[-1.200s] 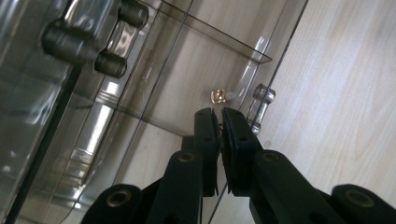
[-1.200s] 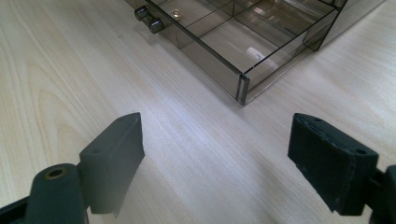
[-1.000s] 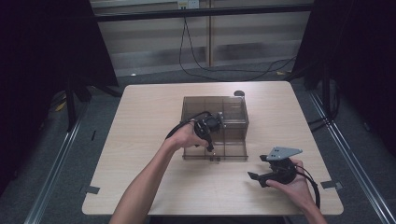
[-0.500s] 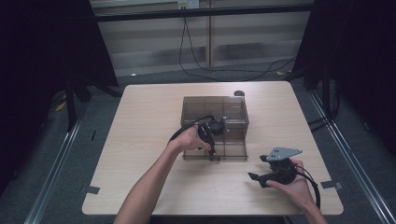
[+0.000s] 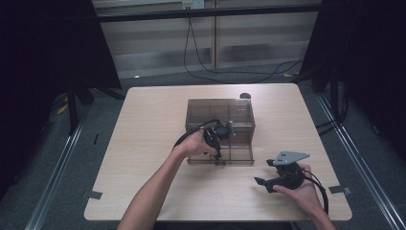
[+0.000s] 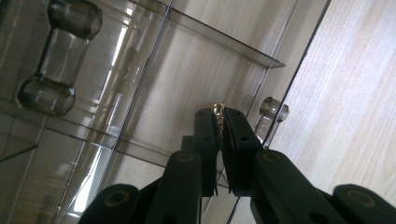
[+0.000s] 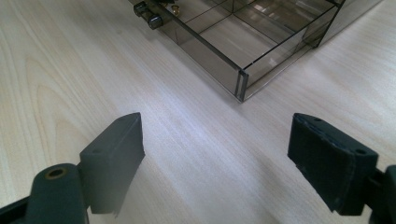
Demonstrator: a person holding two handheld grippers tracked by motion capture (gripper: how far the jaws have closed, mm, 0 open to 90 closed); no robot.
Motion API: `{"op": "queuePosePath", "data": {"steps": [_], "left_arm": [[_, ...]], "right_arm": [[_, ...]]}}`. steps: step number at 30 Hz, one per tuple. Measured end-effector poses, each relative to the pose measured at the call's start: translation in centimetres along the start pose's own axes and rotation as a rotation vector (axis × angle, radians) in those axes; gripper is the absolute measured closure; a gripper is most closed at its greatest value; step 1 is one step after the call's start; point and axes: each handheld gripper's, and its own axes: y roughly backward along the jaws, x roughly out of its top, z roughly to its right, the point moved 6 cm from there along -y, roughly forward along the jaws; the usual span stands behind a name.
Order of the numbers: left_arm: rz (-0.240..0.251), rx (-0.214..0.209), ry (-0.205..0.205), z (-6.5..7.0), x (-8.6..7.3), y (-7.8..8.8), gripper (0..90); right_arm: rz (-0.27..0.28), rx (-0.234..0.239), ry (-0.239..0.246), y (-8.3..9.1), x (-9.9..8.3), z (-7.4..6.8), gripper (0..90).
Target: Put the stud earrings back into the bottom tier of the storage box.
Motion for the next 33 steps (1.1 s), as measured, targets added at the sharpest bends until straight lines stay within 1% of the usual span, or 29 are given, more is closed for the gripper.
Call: {"op": "queuePosePath", "data": {"steps": [1, 2, 3, 6, 7, 8, 9, 10, 11, 12, 13, 14, 15, 16, 17, 18, 19, 20, 22, 23, 24, 25, 26, 27, 28, 29, 30, 32, 33], "left_arm": [[0.006, -0.001, 0.011, 0.0, 0.0, 0.0, 83.5], [0.008, -0.001, 0.013, 0.0, 0.0, 0.0, 82.9], [0.010, 0.000, 0.006, -0.1, 0.0, 0.1, 82.7], [0.025, -0.003, 0.018, 0.0, 0.0, 0.3, 81.6], [0.049, -0.009, 0.031, -0.1, -0.1, 0.6, 81.0], [0.056, -0.015, 0.029, -0.2, -0.2, 0.7, 80.6], [0.074, -0.016, 0.035, -0.2, -0.3, 0.8, 80.6], [0.082, -0.020, 0.044, -0.2, -0.4, 0.8, 80.3], [0.084, -0.016, 0.039, -0.3, -0.5, 0.9, 79.5], [0.085, -0.013, 0.043, -0.4, -0.6, 0.9, 78.7], [0.104, -0.017, 0.058, -0.3, -0.6, 0.9, 78.0], [0.105, -0.027, 0.047, -0.3, -0.7, 0.9, 76.7], [0.121, -0.023, 0.050, -0.2, -0.8, 0.9, 74.1], [0.141, -0.029, 0.053, -0.1, -0.9, 1.1, 72.1], [0.158, -0.022, 0.056, -0.1, -1.0, 1.2, 71.9], [0.166, -0.026, 0.055, -0.1, -1.2, 1.3, 71.6], [0.185, -0.023, 0.053, -0.1, -1.3, 1.4, 70.8], [0.185, -0.023, 0.053, -0.1, -1.3, 1.4, 68.9], [0.229, -0.018, 0.047, 0.0, -1.7, 2.0, 67.5], [0.239, -0.018, 0.040, 0.0, -1.9, 2.3, 65.8], [0.257, -0.016, 0.042, 0.1, -2.0, 2.5, 63.4], [0.277, -0.015, 0.047, 0.1, -2.2, 2.7, 63.2], [0.288, -0.021, 0.047, 0.1, -2.3, 2.9, 61.5], [0.300, -0.014, 0.055, 0.1, -2.5, 3.0, 59.9], [0.309, -0.011, 0.063, 0.1, -2.6, 3.0, 58.9], [0.312, -0.009, 0.061, 0.0, -2.8, 3.1, 56.8], [0.328, -0.010, 0.069, 0.1, -2.9, 3.2, 54.5], [0.333, -0.008, 0.069, 0.1, -3.1, 3.3, 52.5], [0.347, 0.016, 0.080, 0.0, -3.4, 3.4, 49.3]], "right_arm": [[0.001, -0.001, 0.000, 0.0, 0.0, 0.0, 17.6], [0.002, -0.001, 0.001, 0.0, 0.0, 0.0, 17.6], [0.001, -0.002, 0.001, 0.0, 0.0, 0.0, 17.6], [0.002, -0.002, -0.001, 0.0, 0.0, 0.0, 17.6], [-0.002, -0.006, -0.002, 0.1, 0.0, 0.0, 17.6], [-0.001, -0.005, -0.002, 0.1, 0.0, 0.0, 17.6], [-0.001, -0.006, -0.001, 0.1, 0.0, 0.0, 17.6], [-0.001, -0.006, -0.002, 0.1, 0.0, 0.0, 17.6], [-0.002, -0.006, -0.003, 0.1, 0.0, 0.0, 17.6], [-0.001, -0.007, -0.002, 0.1, 0.0, 0.1, 17.6], [0.000, -0.007, -0.003, 0.1, 0.0, 0.1, 17.6], [0.000, -0.009, -0.002, 0.1, 0.0, 0.1, 17.6], [0.002, -0.010, -0.001, 0.1, 0.0, 0.1, 17.6], [0.003, -0.009, -0.003, 0.1, 0.0, 0.1, 17.6], [-0.001, -0.014, -0.006, 0.2, 0.0, 0.2, 17.6], [0.004, -0.011, -0.007, 0.1, 0.0, 0.2, 17.6], [0.005, -0.011, -0.011, 0.1, 0.0, 0.2, 17.7], [0.005, -0.011, -0.009, 0.1, 0.0, 0.2, 17.9], [0.005, -0.010, -0.011, 0.1, 0.0, 0.1, 18.1], [0.005, -0.009, -0.013, 0.1, 0.0, 0.1, 18.3], [0.005, -0.009, -0.014, 0.1, 0.0, 0.1, 18.5], [0.006, -0.009, -0.017, 0.0, 0.1, 0.1, 18.6], [0.007, -0.008, -0.017, 0.0, 0.1, 0.1, 18.9], [0.006, -0.009, -0.018, 0.0, 0.1, 0.1, 19.1], [0.007, -0.008, -0.018, 0.0, 0.1, 0.1, 19.3], [0.007, -0.005, -0.019, -0.1, 0.1, 0.1, 19.6], [0.005, -0.007, -0.017, -0.1, 0.1, 0.1, 19.7], [0.004, -0.003, -0.019, -0.2, 0.1, 0.0, 20.1], [0.005, -0.002, -0.020, -0.3, 0.1, 0.0, 20.1]]}}
